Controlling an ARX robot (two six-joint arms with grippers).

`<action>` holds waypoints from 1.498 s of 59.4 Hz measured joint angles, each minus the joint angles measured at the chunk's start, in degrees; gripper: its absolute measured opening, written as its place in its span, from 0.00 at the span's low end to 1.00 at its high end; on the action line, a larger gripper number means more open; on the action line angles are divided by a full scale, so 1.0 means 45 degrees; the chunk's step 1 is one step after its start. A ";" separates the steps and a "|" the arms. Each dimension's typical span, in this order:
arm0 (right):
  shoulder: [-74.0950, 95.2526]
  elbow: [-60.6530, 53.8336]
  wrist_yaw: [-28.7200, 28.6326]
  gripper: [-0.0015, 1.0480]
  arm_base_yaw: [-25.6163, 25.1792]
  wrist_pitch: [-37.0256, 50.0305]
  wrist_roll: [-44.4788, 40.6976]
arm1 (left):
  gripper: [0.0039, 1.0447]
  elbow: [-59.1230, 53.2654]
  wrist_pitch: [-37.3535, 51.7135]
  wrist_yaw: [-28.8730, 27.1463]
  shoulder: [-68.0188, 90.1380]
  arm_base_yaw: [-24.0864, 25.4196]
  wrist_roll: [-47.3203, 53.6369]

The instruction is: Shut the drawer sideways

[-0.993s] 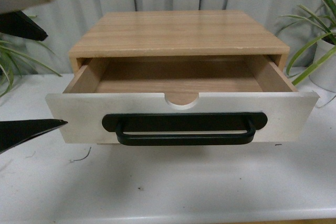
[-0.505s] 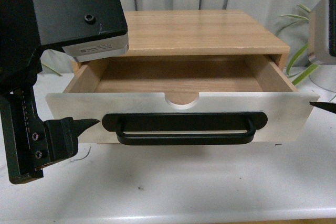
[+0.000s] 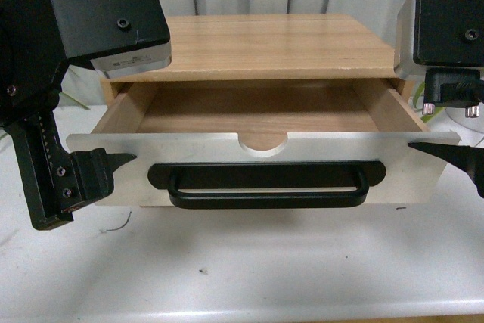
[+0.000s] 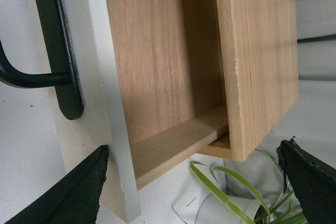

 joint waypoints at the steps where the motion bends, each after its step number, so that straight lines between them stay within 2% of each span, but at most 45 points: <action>1: 0.0029 0.0010 0.0005 0.94 0.0000 0.0010 0.0005 | 0.94 0.0000 0.0010 0.0000 0.0034 0.0000 -0.0005; 50: 0.2365 0.1719 0.0374 0.94 -0.0389 0.0889 0.0223 | 0.94 0.0617 0.2574 -0.0806 0.2074 0.0039 -0.0690; 89: 0.4269 0.3473 0.0670 0.94 -0.1103 0.1846 0.0131 | 0.94 0.2297 0.4386 -0.1812 0.4284 0.0107 -0.1107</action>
